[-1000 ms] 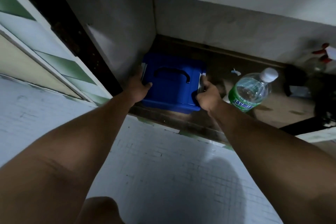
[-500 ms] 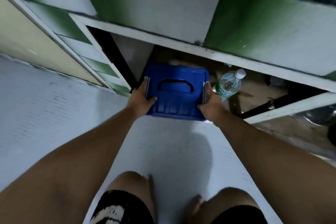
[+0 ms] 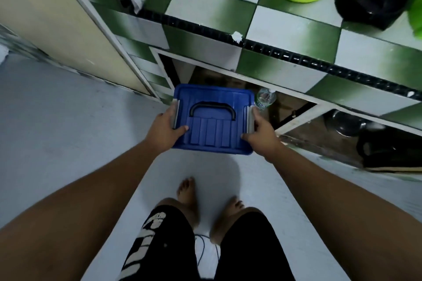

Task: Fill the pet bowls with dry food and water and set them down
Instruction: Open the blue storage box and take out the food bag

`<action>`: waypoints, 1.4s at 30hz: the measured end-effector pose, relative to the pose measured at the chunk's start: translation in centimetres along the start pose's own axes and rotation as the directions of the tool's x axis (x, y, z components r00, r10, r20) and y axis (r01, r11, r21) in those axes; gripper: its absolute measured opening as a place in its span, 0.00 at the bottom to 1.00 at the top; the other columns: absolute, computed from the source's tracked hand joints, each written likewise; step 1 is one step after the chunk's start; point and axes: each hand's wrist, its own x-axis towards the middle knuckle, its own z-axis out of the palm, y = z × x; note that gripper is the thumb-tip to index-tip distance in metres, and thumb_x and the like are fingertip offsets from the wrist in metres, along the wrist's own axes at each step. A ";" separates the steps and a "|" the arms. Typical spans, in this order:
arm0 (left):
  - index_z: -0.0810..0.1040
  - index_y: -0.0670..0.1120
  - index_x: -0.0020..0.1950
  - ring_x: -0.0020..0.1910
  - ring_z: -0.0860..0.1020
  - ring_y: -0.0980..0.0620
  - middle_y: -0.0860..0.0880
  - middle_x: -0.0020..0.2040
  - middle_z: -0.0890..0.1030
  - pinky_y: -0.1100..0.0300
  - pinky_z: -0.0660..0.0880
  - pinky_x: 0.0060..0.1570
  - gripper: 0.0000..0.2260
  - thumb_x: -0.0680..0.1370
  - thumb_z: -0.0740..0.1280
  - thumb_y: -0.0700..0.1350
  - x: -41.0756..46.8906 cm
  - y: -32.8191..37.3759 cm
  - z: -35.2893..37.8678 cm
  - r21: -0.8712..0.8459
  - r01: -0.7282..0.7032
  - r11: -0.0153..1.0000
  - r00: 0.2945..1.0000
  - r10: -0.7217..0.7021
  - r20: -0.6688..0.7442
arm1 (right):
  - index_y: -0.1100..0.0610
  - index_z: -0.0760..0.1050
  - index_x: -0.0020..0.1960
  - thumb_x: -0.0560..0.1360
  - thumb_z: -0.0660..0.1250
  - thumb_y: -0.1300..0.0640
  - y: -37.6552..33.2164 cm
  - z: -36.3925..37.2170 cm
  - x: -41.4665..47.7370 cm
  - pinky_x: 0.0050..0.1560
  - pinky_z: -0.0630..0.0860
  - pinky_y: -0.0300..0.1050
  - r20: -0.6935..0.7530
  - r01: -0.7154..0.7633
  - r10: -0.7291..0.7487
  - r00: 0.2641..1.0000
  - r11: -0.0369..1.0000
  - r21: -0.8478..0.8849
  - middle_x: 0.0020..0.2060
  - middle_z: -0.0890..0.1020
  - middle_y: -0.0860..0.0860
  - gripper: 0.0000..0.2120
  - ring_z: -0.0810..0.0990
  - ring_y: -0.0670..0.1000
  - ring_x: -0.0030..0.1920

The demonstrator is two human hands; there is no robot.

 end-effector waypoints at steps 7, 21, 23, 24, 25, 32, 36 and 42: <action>0.56 0.54 0.84 0.70 0.73 0.45 0.43 0.75 0.72 0.50 0.73 0.70 0.41 0.77 0.75 0.49 -6.7 6.0 -5.5 -0.037 0.008 0.999 0.997 -0.011 -0.076 | 0.45 0.49 0.81 0.73 0.72 0.68 -4.4 -2.9 -8.1 0.67 0.74 0.60 -0.015 0.105 -0.104 0.994 0.991 0.087 0.71 0.70 0.51 0.48 0.73 0.57 0.67; 0.60 0.57 0.82 0.70 0.74 0.45 0.46 0.76 0.72 0.44 0.75 0.68 0.38 0.77 0.75 0.50 -9.9 18.3 -13.1 -0.197 -0.005 0.980 0.966 -0.046 -0.253 | 0.51 0.56 0.80 0.73 0.71 0.70 -16.0 -12.3 -13.3 0.41 0.78 0.28 -0.099 0.313 -0.300 0.949 0.938 0.151 0.61 0.79 0.51 0.42 0.80 0.40 0.44; 0.60 0.54 0.82 0.68 0.74 0.44 0.44 0.73 0.73 0.47 0.76 0.66 0.34 0.80 0.72 0.50 -9.3 20.1 -14.1 -0.252 0.001 0.968 0.947 -0.082 -0.310 | 0.52 0.58 0.80 0.73 0.69 0.72 -18.5 -13.4 -12.6 0.41 0.80 0.31 -0.105 0.323 -0.309 0.945 0.930 0.174 0.58 0.82 0.53 0.41 0.81 0.46 0.44; 0.60 0.53 0.82 0.65 0.76 0.45 0.45 0.68 0.75 0.51 0.76 0.61 0.32 0.81 0.70 0.50 -8.8 20.8 -14.6 -0.283 0.004 0.959 0.938 -0.102 -0.331 | 0.52 0.59 0.80 0.73 0.68 0.72 -19.7 -13.9 -12.0 0.42 0.80 0.33 -0.108 0.337 -0.323 0.940 0.928 0.157 0.58 0.82 0.54 0.40 0.81 0.49 0.45; 0.60 0.51 0.82 0.60 0.76 0.47 0.47 0.63 0.76 0.53 0.76 0.57 0.30 0.82 0.68 0.49 -8.4 21.4 -15.0 -0.319 0.009 0.948 0.932 -0.124 -0.341 | 0.53 0.60 0.79 0.73 0.68 0.72 -21.1 -14.4 -11.1 0.44 0.80 0.35 -0.111 0.354 -0.341 0.933 0.927 0.124 0.59 0.81 0.54 0.39 0.81 0.50 0.48; 0.81 0.41 0.61 0.45 0.87 0.47 0.43 0.53 0.86 0.53 0.84 0.39 0.09 0.83 0.65 0.39 -3.6 22.7 -16.7 -0.723 0.067 0.687 0.932 -0.302 -0.200 | 0.53 0.67 0.75 0.74 0.63 0.70 -31.2 -17.1 -4.3 0.36 0.75 0.34 -0.142 0.412 -0.427 0.893 0.903 -0.124 0.48 0.78 0.47 0.32 0.78 0.49 0.43; 0.79 0.39 0.63 0.43 0.88 0.48 0.42 0.52 0.86 0.56 0.84 0.39 0.10 0.83 0.67 0.38 -0.3 23.3 -17.3 -0.823 0.091 0.561 0.948 -0.301 -0.100 | 0.53 0.72 0.72 0.73 0.64 0.66 -35.8 -17.4 1.7 0.45 0.74 0.40 -0.159 0.388 -0.432 0.888 0.888 -0.245 0.48 0.80 0.50 0.28 0.80 0.53 0.48; 0.77 0.38 0.62 0.46 0.87 0.47 0.41 0.53 0.86 0.58 0.84 0.43 0.10 0.82 0.69 0.39 3.5 23.8 -17.1 -0.850 0.154 0.503 0.963 -0.269 0.015 | 0.52 0.78 0.65 0.72 0.67 0.59 -41.4 -16.9 9.6 0.55 0.75 0.39 -0.137 0.383 -0.454 0.880 0.851 -0.360 0.52 0.83 0.50 0.21 0.81 0.51 0.53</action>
